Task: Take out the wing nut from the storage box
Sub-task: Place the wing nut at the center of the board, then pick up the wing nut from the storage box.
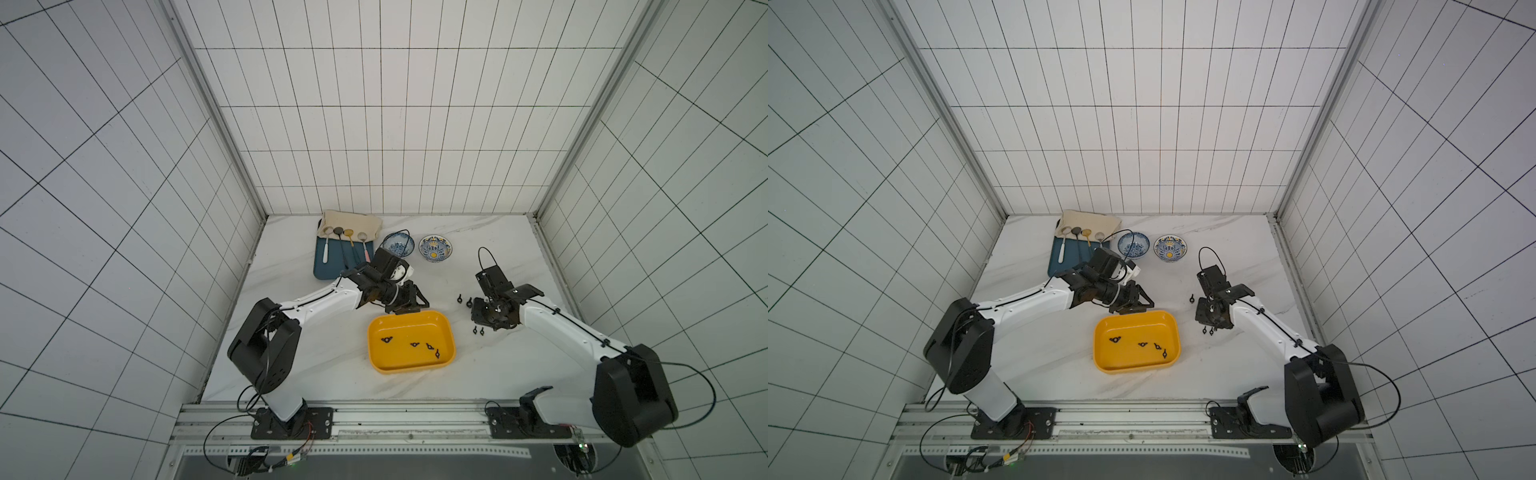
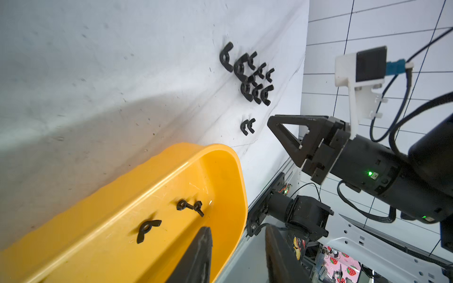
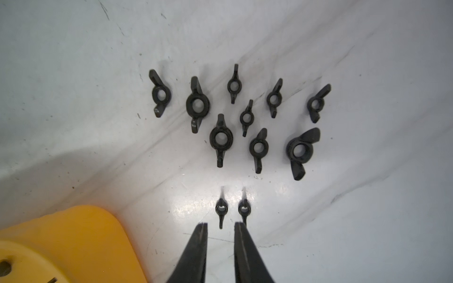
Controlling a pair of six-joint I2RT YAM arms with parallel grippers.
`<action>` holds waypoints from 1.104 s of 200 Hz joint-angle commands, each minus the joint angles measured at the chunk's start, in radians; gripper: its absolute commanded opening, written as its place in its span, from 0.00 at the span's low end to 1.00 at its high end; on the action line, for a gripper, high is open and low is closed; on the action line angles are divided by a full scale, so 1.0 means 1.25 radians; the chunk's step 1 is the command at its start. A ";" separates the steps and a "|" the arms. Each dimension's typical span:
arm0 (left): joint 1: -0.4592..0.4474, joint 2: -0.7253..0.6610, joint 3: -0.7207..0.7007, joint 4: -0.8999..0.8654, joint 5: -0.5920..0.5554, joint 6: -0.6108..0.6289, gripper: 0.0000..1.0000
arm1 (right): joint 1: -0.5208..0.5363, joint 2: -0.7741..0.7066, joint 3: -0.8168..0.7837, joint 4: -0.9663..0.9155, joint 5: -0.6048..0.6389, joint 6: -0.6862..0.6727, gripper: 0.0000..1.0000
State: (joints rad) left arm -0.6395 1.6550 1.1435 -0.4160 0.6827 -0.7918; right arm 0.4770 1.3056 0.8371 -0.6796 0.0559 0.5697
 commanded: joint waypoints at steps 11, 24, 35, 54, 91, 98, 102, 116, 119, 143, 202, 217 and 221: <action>0.059 -0.059 -0.021 -0.023 0.004 0.033 0.39 | -0.007 -0.019 0.038 -0.038 0.013 -0.014 0.25; 0.093 -0.080 -0.031 -0.037 0.005 0.042 0.40 | -0.006 -0.020 0.042 -0.039 0.008 -0.016 0.25; 0.121 -0.099 -0.045 -0.044 0.010 0.048 0.40 | -0.006 -0.021 0.045 -0.039 0.004 -0.019 0.25; 0.170 -0.128 -0.067 -0.061 0.018 0.056 0.40 | -0.005 -0.017 0.061 -0.038 -0.008 -0.026 0.25; 0.234 -0.183 -0.112 -0.096 0.024 0.077 0.40 | 0.033 0.012 0.103 -0.058 -0.011 -0.030 0.25; 0.242 -0.194 -0.119 -0.102 0.024 0.083 0.40 | 0.045 0.022 0.111 -0.058 -0.009 -0.028 0.26; 0.246 -0.197 -0.123 -0.107 0.024 0.086 0.40 | 0.053 0.029 0.118 -0.056 -0.008 -0.028 0.26; 0.264 -0.215 -0.136 -0.122 0.024 0.095 0.40 | 0.080 0.049 0.140 -0.056 -0.002 -0.024 0.25; 0.267 -0.217 -0.139 -0.126 0.025 0.098 0.40 | 0.087 0.055 0.144 -0.055 0.001 -0.023 0.26; 0.306 -0.244 -0.155 -0.150 0.027 0.115 0.40 | 0.137 0.092 0.187 -0.052 0.011 -0.018 0.26; 0.377 -0.255 -0.191 -0.165 0.063 0.122 0.40 | 0.310 0.202 0.275 -0.003 -0.004 -0.019 0.25; 0.390 -0.253 -0.202 -0.163 0.068 0.120 0.40 | 0.351 0.237 0.298 0.017 -0.020 -0.025 0.25; 0.395 -0.254 -0.205 -0.163 0.068 0.119 0.40 | 0.363 0.246 0.303 0.022 -0.028 -0.031 0.25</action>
State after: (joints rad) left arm -0.1692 1.3491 0.9096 -0.6125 0.7425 -0.6605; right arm 0.8566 1.5589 1.1416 -0.6895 0.0456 0.5457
